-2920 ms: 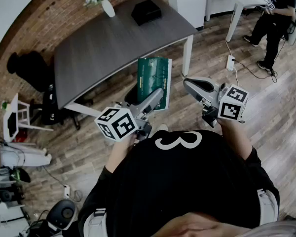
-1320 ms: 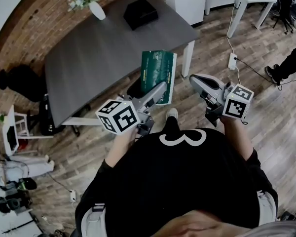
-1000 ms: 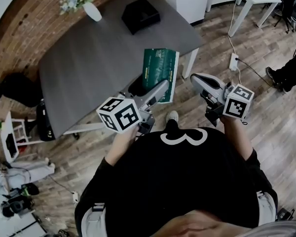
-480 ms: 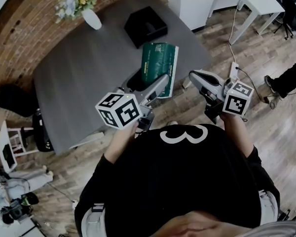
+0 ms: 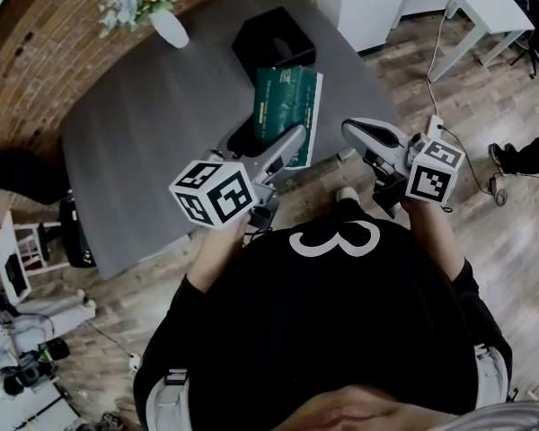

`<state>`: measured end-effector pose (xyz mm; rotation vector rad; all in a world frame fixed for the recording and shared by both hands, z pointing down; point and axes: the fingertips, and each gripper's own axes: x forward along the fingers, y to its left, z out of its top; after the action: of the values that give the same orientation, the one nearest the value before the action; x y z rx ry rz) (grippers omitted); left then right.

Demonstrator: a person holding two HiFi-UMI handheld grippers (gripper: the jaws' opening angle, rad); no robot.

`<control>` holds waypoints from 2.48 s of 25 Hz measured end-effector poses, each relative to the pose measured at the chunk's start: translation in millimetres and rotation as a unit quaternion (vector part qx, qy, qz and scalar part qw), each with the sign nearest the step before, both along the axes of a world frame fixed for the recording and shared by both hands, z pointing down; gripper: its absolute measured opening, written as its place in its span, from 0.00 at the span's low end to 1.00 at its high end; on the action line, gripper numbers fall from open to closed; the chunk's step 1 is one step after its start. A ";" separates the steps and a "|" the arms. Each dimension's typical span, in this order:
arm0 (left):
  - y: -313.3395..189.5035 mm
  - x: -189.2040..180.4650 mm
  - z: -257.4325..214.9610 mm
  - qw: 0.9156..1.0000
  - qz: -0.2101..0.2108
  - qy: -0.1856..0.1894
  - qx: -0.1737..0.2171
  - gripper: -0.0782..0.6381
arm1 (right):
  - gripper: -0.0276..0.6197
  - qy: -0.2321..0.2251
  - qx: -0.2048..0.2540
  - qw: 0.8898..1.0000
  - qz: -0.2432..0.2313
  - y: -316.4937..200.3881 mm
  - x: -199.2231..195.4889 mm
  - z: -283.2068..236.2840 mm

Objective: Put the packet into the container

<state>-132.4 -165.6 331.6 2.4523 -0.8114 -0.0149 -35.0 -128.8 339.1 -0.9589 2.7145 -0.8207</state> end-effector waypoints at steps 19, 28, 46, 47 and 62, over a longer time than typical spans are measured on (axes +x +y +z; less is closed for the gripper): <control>-104.4 55.3 -17.3 0.995 -0.092 -0.024 0.002 0.70 | 0.05 -0.021 0.022 0.996 -0.081 -127.4 63.0 -27.4; -151.7 79.8 -9.0 0.990 -0.136 -0.038 0.002 0.70 | 0.05 -0.018 0.008 0.994 -0.106 -168.3 94.9 -13.8; -241.8 81.3 9.0 0.963 -0.259 -0.080 0.010 0.70 | 0.05 -0.017 -0.017 0.989 -0.146 -216.4 119.6 18.7; -246.3 81.2 12.9 0.961 -0.264 -0.086 0.009 0.70 | 0.05 -0.018 -0.022 0.989 -0.148 -216.4 119.9 23.0; -308.5 65.9 90.4 0.920 -0.349 -0.171 -0.044 0.70 | 0.05 -0.015 -0.062 0.990 -0.128 -234.8 141.8 48.8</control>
<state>-66.5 -474.1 422.0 1.9790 -1.7620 0.1871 106.8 -363.6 388.0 -0.6197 2.8257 -1.0484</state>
